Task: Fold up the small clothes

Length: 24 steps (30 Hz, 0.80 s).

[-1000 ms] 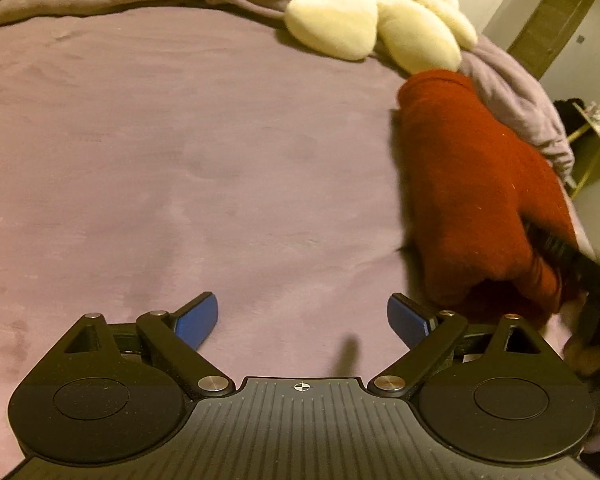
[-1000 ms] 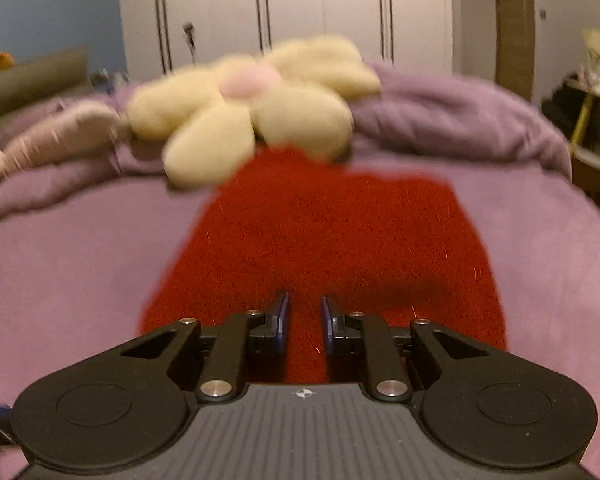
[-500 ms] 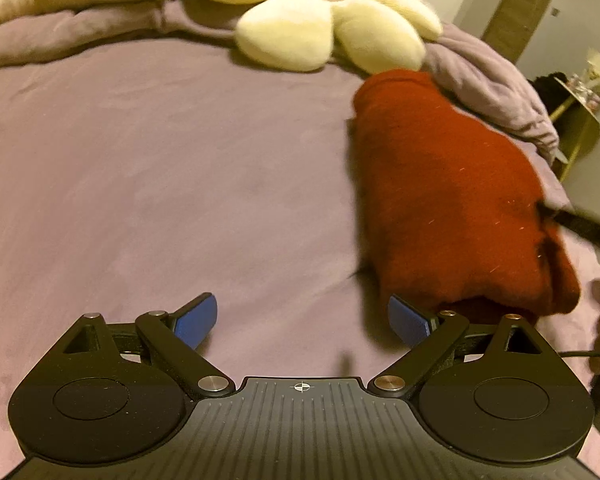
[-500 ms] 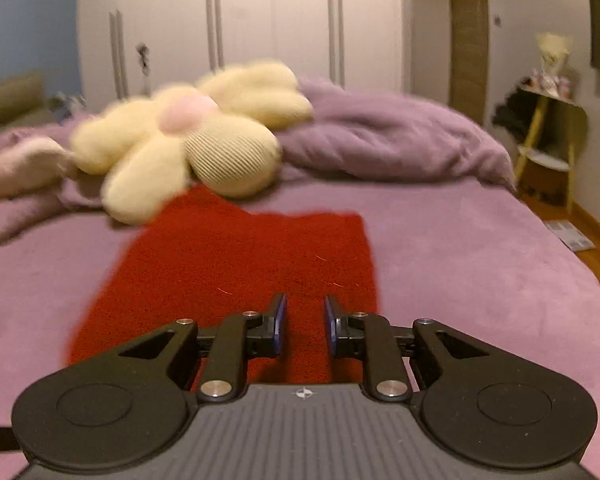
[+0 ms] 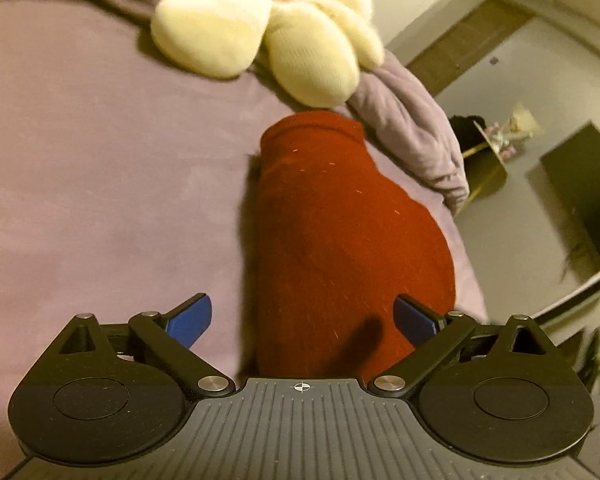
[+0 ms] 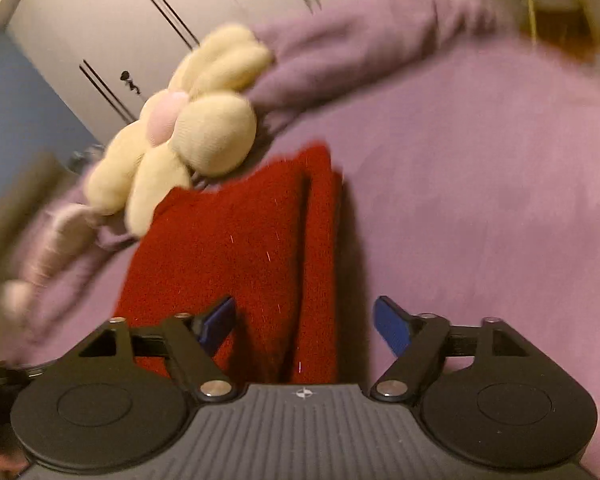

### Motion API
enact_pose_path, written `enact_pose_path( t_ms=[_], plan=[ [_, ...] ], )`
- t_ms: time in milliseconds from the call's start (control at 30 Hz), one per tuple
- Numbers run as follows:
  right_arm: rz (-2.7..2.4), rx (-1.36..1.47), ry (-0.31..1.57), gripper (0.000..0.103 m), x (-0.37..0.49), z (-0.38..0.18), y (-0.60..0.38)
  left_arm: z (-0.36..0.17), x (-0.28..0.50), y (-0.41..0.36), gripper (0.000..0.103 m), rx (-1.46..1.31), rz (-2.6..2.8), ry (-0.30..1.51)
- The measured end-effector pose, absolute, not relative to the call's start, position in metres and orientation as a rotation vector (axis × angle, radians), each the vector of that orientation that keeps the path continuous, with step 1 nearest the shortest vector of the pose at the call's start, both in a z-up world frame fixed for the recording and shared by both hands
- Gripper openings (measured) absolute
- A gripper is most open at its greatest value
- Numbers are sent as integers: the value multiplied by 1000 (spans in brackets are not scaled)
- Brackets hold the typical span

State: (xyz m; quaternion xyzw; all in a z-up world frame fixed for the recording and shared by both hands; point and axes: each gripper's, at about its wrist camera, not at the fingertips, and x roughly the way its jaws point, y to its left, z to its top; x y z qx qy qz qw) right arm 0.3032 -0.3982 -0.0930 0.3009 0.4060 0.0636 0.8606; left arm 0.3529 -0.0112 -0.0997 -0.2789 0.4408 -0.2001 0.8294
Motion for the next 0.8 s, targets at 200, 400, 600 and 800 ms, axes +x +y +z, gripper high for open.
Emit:
enact_pose_path(
  t_ms=[200, 400, 600, 800],
  plan=[
    [253, 919, 902, 86, 319, -143, -420, -137, 390, -13, 100, -755, -520, 991],
    [321, 1011, 870, 78, 334, -155, -421, -149, 414, -21, 90, -835, -557, 1000],
    [334, 1008, 866, 69, 347, -160, -409, -159, 422, -22, 77, -906, -544, 1007],
    [356, 1052, 830, 53, 336, -154, -403, -145, 411, -20, 70, -904, -535, 982]
  ],
)
